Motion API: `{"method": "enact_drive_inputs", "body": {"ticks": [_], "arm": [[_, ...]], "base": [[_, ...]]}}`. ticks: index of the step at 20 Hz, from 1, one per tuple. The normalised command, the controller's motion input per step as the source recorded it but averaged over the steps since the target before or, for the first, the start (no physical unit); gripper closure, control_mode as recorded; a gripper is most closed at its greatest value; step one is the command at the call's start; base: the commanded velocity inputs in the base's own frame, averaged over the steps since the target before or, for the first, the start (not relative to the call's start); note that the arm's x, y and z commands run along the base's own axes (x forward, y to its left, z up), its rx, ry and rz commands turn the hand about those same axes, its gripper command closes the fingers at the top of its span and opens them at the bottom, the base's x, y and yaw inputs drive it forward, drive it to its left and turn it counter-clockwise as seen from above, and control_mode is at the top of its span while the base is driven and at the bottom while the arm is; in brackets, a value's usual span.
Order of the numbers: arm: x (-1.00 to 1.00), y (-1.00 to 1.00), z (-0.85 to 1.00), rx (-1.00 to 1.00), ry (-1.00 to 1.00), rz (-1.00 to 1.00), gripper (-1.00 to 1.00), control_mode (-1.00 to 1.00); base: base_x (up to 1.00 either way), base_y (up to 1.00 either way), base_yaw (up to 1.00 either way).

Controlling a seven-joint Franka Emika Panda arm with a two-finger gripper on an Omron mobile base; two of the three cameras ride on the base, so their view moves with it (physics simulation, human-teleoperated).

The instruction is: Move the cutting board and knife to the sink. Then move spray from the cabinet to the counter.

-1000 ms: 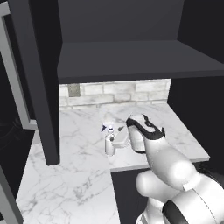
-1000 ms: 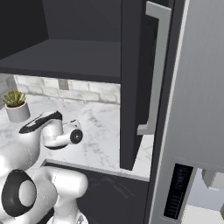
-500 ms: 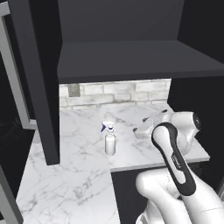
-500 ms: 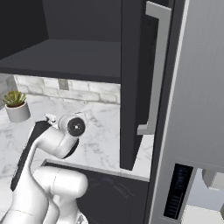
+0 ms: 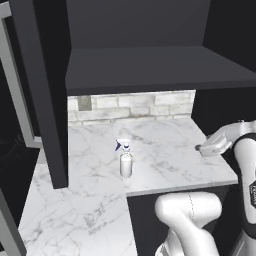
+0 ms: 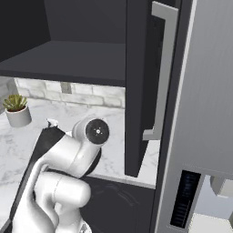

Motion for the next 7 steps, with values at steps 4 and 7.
{"method": "enact_drive_inputs", "body": {"ticks": [4,7], "arm": [[-1.00,0.58,-0.02,-0.10,-0.01,0.17,-1.00,-1.00],[-1.00,0.74,-0.10,-0.16,-0.21,0.27,-1.00,-1.00]], "base": [[0.00,0.00,0.00],[0.00,0.00,0.00]]}}
